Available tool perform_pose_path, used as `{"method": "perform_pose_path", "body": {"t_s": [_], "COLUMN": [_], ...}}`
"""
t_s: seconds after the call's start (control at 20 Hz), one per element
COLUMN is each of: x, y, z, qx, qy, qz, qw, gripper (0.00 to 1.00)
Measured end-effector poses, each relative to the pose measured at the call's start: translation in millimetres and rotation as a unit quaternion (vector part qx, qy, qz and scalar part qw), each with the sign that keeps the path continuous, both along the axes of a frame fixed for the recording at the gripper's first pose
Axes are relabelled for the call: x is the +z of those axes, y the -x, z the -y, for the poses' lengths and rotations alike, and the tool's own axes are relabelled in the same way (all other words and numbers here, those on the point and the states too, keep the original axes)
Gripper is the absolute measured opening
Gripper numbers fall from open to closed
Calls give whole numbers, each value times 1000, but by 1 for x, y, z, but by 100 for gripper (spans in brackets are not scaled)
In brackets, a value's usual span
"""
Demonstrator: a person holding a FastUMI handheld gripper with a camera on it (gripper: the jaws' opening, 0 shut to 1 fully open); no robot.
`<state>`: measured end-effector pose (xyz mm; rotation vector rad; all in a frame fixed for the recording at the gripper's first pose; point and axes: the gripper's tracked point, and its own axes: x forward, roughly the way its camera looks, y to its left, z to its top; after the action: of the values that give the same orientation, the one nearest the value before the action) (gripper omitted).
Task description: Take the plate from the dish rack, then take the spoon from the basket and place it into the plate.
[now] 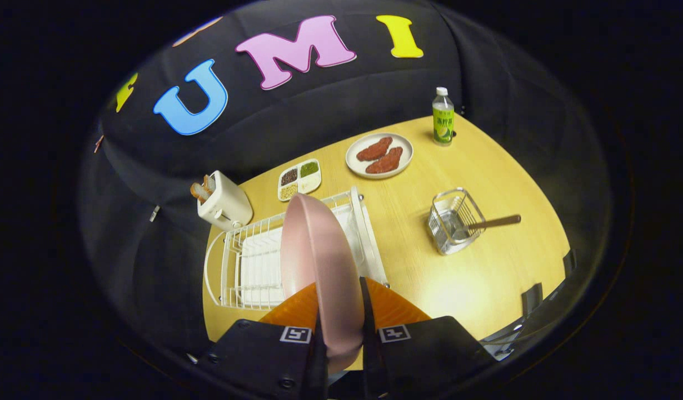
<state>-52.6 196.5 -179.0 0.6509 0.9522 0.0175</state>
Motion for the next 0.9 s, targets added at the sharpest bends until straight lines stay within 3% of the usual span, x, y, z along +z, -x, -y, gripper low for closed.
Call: {"method": "perform_pose_path", "body": {"t_s": [0.5, 0.9], "x": [-70, -136], "y": [102, 114], "z": [-32, -65], "qx": [30, 54], "qy": [-73, -84], "qz": [-78, -120], "qw": [994, 988], "gripper": [29, 29]}}
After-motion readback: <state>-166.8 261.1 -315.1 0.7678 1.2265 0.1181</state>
